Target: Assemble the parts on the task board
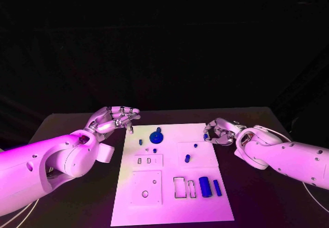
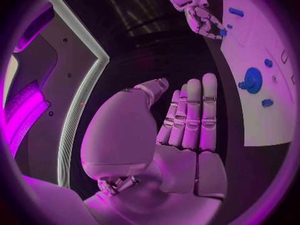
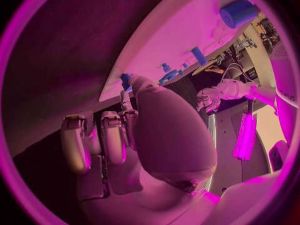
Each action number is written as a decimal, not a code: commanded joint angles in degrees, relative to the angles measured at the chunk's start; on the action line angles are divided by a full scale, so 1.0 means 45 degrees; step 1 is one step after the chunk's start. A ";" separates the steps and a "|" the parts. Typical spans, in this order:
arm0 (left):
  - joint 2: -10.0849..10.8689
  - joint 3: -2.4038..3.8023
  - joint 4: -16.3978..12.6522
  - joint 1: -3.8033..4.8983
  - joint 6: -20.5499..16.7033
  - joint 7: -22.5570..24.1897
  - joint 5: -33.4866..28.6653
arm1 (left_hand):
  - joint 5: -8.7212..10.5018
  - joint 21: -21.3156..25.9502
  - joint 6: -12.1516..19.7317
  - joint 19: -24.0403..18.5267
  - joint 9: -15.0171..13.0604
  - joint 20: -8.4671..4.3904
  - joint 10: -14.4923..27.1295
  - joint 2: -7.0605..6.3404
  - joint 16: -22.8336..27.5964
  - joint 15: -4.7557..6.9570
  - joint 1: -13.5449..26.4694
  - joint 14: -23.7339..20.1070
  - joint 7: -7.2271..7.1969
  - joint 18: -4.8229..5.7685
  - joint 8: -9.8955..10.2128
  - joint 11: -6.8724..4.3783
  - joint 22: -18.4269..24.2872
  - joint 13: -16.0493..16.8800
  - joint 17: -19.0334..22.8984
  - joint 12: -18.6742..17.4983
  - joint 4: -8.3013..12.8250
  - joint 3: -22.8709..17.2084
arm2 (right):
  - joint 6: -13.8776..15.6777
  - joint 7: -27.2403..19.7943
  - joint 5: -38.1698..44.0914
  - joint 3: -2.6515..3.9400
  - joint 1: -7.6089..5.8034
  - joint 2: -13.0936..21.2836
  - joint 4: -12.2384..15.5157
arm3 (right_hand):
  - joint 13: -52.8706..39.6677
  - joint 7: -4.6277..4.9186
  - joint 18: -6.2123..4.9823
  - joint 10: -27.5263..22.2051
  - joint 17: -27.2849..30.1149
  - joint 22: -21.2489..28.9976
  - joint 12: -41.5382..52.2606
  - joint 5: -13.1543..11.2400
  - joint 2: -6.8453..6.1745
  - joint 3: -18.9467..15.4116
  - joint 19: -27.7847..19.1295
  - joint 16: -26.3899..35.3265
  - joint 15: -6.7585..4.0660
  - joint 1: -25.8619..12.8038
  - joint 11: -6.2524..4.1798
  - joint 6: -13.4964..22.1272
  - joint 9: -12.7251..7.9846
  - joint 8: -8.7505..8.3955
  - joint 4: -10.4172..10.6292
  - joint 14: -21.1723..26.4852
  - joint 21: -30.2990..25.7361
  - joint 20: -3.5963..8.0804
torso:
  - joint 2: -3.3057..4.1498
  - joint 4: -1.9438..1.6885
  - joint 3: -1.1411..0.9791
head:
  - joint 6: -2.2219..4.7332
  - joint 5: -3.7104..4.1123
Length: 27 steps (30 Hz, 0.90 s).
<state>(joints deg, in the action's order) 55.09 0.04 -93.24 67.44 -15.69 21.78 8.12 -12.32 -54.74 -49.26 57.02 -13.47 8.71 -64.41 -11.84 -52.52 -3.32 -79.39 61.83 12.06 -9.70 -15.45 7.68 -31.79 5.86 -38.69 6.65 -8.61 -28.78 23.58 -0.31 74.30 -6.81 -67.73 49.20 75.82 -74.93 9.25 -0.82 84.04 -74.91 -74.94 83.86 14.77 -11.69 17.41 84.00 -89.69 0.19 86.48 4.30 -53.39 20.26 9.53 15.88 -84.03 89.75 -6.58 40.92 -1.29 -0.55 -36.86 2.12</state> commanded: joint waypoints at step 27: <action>0.0016 0.0009 -0.0027 0.0012 0.0180 0.0068 0.0009 | 0.0057 -0.0163 0.0103 -0.0195 -0.0050 0.0003 0.0087 0.0057 -0.0099 -0.0015 0.0039 -0.0119 -0.0014 -0.0189 -0.0014 0.0030 -0.0081 0.0026 0.0053 0.0014 0.0076 -0.0160 | -0.0041 0.0659 0.0507 -0.0004 0.0058 -0.0205 -0.0028 | -0.2414 -0.0260 0.0182 0.0439 -0.3352 -0.3346 0.0237 -0.0086 0.0246 0.0615 0.1333 -0.0069 -0.0151 -0.0135 -0.0196 -0.0807 0.0130 0.0353 -0.0109 -0.1327 0.0056 0.0179 | -0.0004 0.0004 -0.0005 | -0.0104 -0.0019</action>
<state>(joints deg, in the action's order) 55.20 0.04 -93.25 67.44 -15.69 21.75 8.12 -12.32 -55.37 -49.26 56.40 -13.64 8.70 -64.41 -11.84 -52.80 -3.51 -79.39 61.63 12.06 -9.70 -15.45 7.68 -32.11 5.93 -38.50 6.65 -8.21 -29.18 23.05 1.52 75.32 -6.70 -67.67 48.36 75.47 -74.92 8.17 -0.82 84.04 -74.90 -74.92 84.74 14.51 -11.01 19.82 84.01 -89.69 -0.23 85.79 3.89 -56.72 20.73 10.87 15.41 -84.03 89.75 -6.14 40.90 -1.27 -0.57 -37.30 2.04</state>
